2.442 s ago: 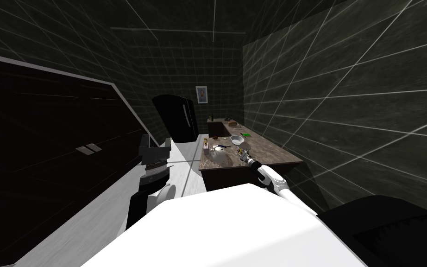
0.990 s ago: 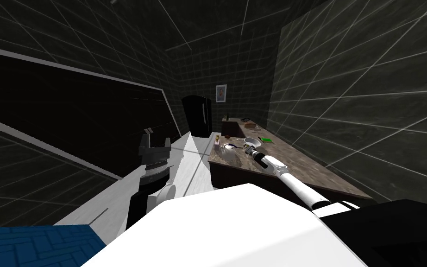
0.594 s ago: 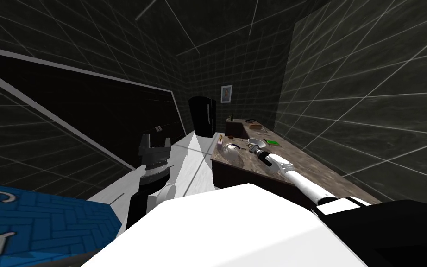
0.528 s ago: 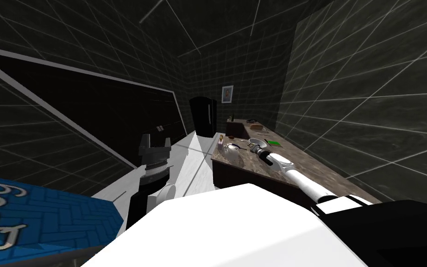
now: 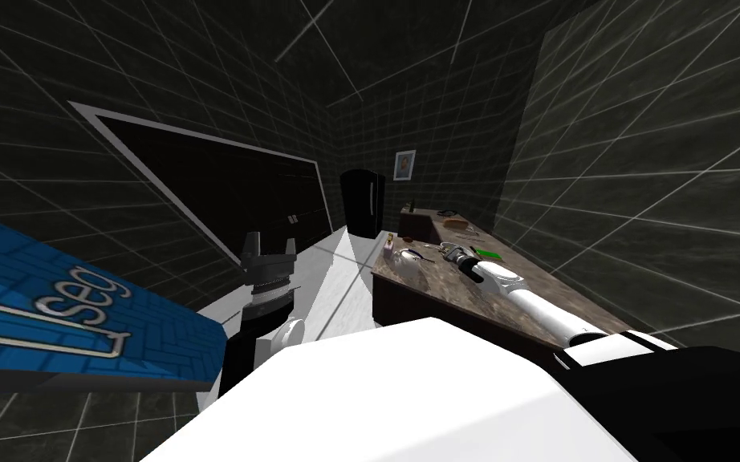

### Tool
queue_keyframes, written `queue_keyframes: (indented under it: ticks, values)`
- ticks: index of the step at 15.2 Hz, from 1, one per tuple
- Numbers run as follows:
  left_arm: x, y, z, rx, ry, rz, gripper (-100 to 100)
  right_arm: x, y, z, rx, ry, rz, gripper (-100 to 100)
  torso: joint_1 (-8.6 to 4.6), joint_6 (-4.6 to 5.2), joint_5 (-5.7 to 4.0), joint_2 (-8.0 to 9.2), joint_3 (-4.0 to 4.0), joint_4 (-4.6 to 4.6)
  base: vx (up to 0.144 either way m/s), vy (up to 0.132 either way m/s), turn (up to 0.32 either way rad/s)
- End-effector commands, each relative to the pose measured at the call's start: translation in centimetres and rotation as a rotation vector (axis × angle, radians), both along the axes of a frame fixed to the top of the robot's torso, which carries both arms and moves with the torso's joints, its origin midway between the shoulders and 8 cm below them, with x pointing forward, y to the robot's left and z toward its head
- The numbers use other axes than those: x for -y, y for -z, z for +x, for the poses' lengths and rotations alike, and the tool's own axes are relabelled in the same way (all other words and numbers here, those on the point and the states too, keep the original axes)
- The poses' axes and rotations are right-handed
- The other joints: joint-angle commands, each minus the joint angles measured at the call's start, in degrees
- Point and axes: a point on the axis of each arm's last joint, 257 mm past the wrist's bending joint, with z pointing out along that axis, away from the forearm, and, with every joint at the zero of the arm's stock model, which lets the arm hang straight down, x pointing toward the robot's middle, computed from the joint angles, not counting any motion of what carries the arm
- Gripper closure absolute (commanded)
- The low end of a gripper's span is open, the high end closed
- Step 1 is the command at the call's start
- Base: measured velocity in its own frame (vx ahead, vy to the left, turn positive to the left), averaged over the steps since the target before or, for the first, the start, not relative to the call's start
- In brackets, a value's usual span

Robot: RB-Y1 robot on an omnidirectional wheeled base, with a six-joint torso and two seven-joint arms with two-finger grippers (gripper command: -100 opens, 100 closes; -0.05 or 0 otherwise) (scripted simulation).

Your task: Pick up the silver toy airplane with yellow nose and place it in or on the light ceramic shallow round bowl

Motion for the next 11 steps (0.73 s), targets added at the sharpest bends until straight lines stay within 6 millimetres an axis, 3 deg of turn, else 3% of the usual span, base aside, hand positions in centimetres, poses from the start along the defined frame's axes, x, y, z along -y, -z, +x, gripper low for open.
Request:
queue_keyframes:
  ticks: [1, 2, 4, 7, 11]
  values:
    - [0.0, 0.0, 0.0, 0.000, 0.000, 0.000, 0, 2.4, -1.2, -0.3, 0.008, 0.040, -0.005, 100, 0.00, 0.00, 0.00, 0.00, 0.00, 0.00, -0.023, -0.022, 0.151]
    - [0.0, 0.0, 0.0, 0.000, 0.000, 0.000, 0, 2.4, -1.2, -0.3, 0.008, 0.040, -0.005, 100, -0.17, 0.08, 0.04, -0.06, -0.02, 0.03, -0.012, -0.014, 0.046]
    - [0.0, 0.0, 0.0, 0.000, 0.000, 0.000, 0, 5.0, -2.3, -1.1, 0.011, 0.093, -0.008, 100, -0.48, 0.25, 0.08, -0.20, -0.07, 0.06, -0.013, -0.010, 0.115]
    - [0.0, 0.0, 0.0, 0.000, 0.000, 0.000, 0, 5.0, -2.3, -1.1, 0.011, 0.093, -0.008, 100, -0.81, 0.50, 0.16, -0.19, -0.02, 0.14, -0.010, -0.012, 0.045]
    - [0.0, 0.0, 0.0, 0.000, 0.000, 0.000, 0, 9.3, -4.3, -2.7, 0.020, 0.180, -0.014, 100, -1.29, 0.77, 0.33, -0.18, 0.05, 0.28, -0.017, -0.018, 0.125]
